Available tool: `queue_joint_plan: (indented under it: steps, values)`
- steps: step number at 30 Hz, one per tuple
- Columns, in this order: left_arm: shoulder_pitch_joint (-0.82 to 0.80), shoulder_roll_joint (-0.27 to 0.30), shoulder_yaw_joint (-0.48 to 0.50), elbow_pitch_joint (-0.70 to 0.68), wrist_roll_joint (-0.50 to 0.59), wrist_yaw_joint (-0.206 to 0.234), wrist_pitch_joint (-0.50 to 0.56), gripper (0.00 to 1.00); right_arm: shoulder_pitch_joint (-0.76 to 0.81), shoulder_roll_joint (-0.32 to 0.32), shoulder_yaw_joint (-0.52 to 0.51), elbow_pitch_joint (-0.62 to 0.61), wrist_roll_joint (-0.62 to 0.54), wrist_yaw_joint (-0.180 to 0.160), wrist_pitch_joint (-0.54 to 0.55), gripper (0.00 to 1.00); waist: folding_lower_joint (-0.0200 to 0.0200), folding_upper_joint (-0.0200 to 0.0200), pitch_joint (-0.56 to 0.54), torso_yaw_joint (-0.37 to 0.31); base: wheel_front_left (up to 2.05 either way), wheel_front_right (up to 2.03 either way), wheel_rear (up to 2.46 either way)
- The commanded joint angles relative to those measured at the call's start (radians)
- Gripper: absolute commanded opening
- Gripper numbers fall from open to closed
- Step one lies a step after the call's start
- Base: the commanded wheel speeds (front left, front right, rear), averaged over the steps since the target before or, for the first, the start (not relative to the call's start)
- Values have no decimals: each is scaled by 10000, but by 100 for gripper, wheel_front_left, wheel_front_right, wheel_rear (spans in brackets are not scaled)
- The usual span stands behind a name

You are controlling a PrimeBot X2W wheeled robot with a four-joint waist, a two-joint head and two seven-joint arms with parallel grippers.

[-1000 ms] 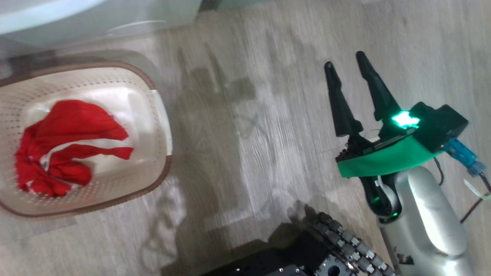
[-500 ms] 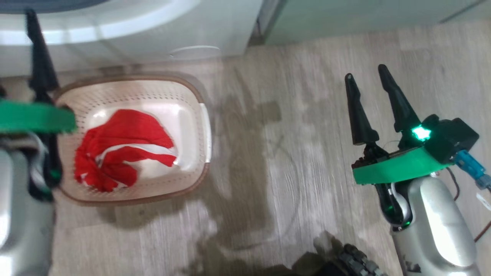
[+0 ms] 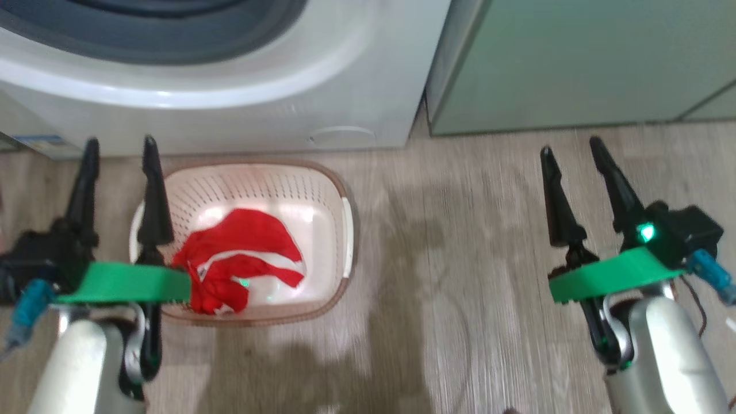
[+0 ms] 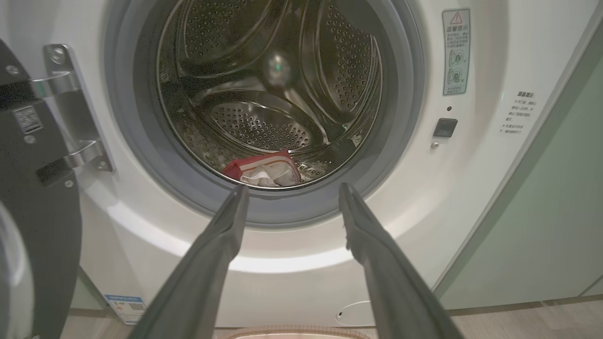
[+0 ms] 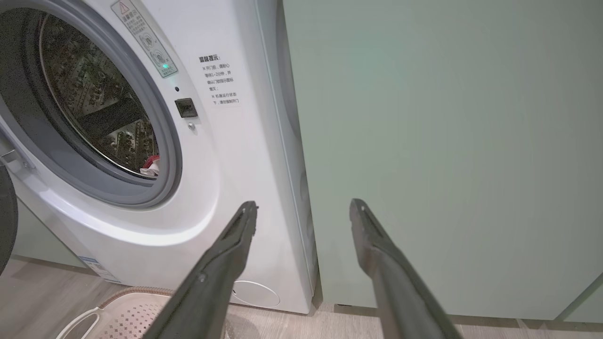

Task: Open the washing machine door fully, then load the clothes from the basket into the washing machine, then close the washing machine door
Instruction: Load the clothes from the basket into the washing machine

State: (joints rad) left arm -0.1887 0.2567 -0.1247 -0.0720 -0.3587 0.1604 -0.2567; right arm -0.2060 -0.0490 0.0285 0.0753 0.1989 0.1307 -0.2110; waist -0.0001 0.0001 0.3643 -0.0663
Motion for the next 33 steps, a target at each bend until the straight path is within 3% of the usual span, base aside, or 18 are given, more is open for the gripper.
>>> queue_joint_plan:
  steps: [1, 11, 22, 33]
  values:
    - [236, 16, 337, -285, 237, -102, -48, 100, 334, -12, 136, -322, -120, 0, 137, 100, 1, -1, -698, 264, 0, 0, 0]
    - [1264, -307, 70, 45, 703, -445, -50, 100, 1375, -12, -12, -596, -92, 0, 472, 100, 1, -1, -1958, 287, 0, 0, 0]
    - [2042, -449, 36, 256, 779, -545, -50, 100, 2466, -12, -261, -1225, -90, 0, 1045, 100, 1, -1, -3126, 324, 0, 0, 0]
    - [2631, -427, -111, 282, 705, -516, 1, 100, 3182, -12, -253, -1901, -149, 0, 1498, 100, 1, -1, -3629, 284, 0, 0, 0]
